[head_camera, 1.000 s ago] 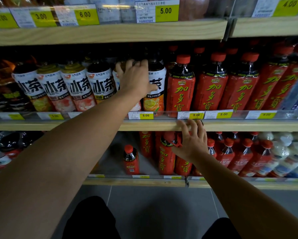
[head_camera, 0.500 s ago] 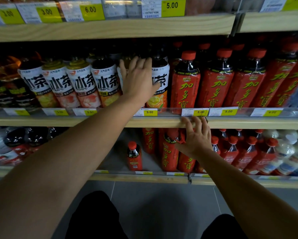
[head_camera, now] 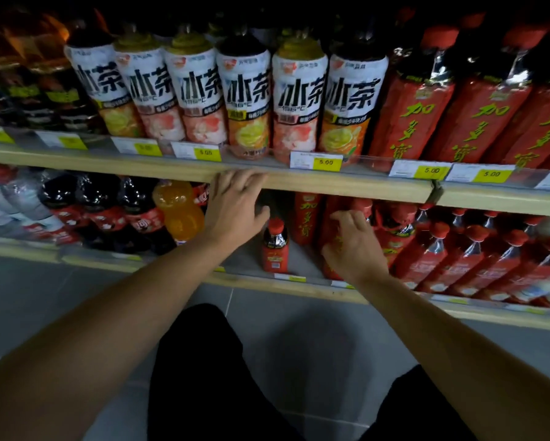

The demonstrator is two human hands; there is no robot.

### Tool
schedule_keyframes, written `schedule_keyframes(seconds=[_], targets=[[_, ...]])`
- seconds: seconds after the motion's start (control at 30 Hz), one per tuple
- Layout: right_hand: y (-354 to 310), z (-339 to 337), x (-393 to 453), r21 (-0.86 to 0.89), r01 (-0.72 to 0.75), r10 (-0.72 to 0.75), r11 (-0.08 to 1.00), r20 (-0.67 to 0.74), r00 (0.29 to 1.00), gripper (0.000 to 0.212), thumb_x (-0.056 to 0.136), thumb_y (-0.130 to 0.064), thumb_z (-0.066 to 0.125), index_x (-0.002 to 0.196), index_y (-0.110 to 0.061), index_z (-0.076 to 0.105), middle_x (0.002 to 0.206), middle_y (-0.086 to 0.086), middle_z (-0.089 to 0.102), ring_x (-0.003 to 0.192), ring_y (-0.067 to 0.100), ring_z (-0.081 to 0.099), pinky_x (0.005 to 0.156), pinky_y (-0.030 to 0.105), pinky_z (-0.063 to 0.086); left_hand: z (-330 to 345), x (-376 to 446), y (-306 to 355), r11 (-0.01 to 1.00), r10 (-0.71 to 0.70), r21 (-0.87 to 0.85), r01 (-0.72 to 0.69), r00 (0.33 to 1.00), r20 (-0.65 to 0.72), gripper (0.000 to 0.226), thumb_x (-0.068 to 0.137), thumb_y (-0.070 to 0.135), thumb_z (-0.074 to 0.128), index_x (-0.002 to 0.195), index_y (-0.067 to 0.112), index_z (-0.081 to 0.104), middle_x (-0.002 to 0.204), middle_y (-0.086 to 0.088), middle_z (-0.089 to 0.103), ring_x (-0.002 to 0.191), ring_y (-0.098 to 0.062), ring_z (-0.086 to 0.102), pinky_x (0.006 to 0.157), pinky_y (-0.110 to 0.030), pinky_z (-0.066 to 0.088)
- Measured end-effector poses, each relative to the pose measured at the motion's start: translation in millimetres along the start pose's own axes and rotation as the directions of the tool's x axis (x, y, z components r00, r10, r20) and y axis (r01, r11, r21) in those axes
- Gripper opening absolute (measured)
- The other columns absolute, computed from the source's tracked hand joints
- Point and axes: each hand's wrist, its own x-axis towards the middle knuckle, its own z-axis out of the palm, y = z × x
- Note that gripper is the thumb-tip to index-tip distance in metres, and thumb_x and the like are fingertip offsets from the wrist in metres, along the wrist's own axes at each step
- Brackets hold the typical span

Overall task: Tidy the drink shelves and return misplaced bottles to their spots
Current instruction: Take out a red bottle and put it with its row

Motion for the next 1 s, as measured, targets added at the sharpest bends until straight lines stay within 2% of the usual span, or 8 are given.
schedule_keyframes(seconds=[0.1,0.2,0.43,0.53,0.63,0.77,0.87,1.0], targets=[[-19,27,8,0.012,-0.062,0.058,0.998,0.194,0.979,0.058,0.083,-0.023,0.068,0.136,-0.012,0.048,0.128,0.01,0.047,0.116,0.034,0.053,0.095,0.04,0.048,11,-6,-24,0.996,-0.028,0.085,0.022,0.997,0.066,0.07,0.081,0.046,0.066,0.143,0.026,0.043,0.148,-0.004,0.039,0.136,-0.037,0.031,0.113,-0.061,0.019],[-34,50,24,-0.007,-0.098,0.096,0.995,0.267,0.959,0.056,0.086,-0.026,0.067,0.137,-0.016,0.047,0.127,0.007,0.048,0.111,0.034,0.056,0.089,0.039,0.049,19,-5,-47,0.996,-0.049,0.08,0.044,0.997,0.065,0.071,0.086,0.049,0.061,0.15,0.033,0.034,0.156,-0.005,0.033,0.143,-0.041,0.023,0.115,-0.067,0.011],[-48,103,70,-0.117,-0.169,0.199,0.979,0.332,0.922,0.06,0.09,-0.034,0.066,0.143,-0.021,0.041,0.141,0.01,0.048,0.122,0.034,0.055,0.098,0.043,0.048,47,-4,-64,0.998,0.021,0.065,-0.01,0.984,-0.18,0.062,0.086,0.047,0.061,0.145,0.034,0.046,0.147,-0.007,0.049,0.136,-0.045,0.036,0.11,-0.072,0.015],[-44,124,81,-0.173,-0.169,0.225,0.97,0.381,0.897,0.067,0.093,-0.036,0.063,0.151,-0.026,0.032,0.155,0.011,0.035,0.132,0.035,0.048,0.103,0.044,0.047,56,-3,-69,0.997,0.051,0.064,-0.038,0.976,-0.214,0.063,0.086,0.047,0.062,0.146,0.034,0.046,0.146,-0.008,0.05,0.136,-0.045,0.034,0.11,-0.074,0.012],[-41,140,85,-0.168,-0.182,0.236,0.969,0.404,0.884,0.066,0.097,-0.036,0.059,0.154,-0.032,0.025,0.16,0.013,0.025,0.132,0.04,0.048,0.102,0.047,0.049,60,-3,-70,0.998,0.046,0.05,-0.035,0.971,-0.236,0.063,0.085,0.047,0.063,0.145,0.035,0.048,0.145,-0.009,0.051,0.136,-0.046,0.036,0.109,-0.075,0.011],[-39,155,94,-0.123,-0.211,0.242,0.97,0.377,0.894,0.064,0.096,-0.035,0.061,0.151,-0.034,0.029,0.145,0.013,0.044,0.119,0.038,0.058,0.093,0.045,0.054,63,-2,-70,0.999,0.043,0.033,-0.036,0.971,-0.236,0.064,0.083,0.046,0.064,0.144,0.034,0.049,0.143,-0.01,0.053,0.135,-0.048,0.038,0.107,-0.077,0.013],[-38,158,97,-0.061,-0.276,0.28,0.959,0.332,0.901,0.052,0.096,-0.034,0.061,0.144,-0.032,0.042,0.129,0.013,0.058,0.108,0.031,0.063,0.081,0.034,0.055,63,-3,-71,0.997,0.053,0.063,-0.041,0.978,-0.201,0.07,0.08,0.044,0.065,0.147,0.034,0.046,0.145,-0.011,0.051,0.136,-0.049,0.036,0.106,-0.078,0.013],[-37,147,91,-0.074,-0.232,0.244,0.97,0.314,0.918,0.047,0.094,-0.029,0.064,0.138,-0.027,0.049,0.124,0.015,0.063,0.106,0.034,0.065,0.088,0.043,0.058,55,-4,-69,0.996,0.049,0.075,-0.039,0.989,-0.137,0.075,0.079,0.046,0.063,0.15,0.034,0.04,0.149,-0.011,0.046,0.138,-0.049,0.032,0.107,-0.078,0.011]])
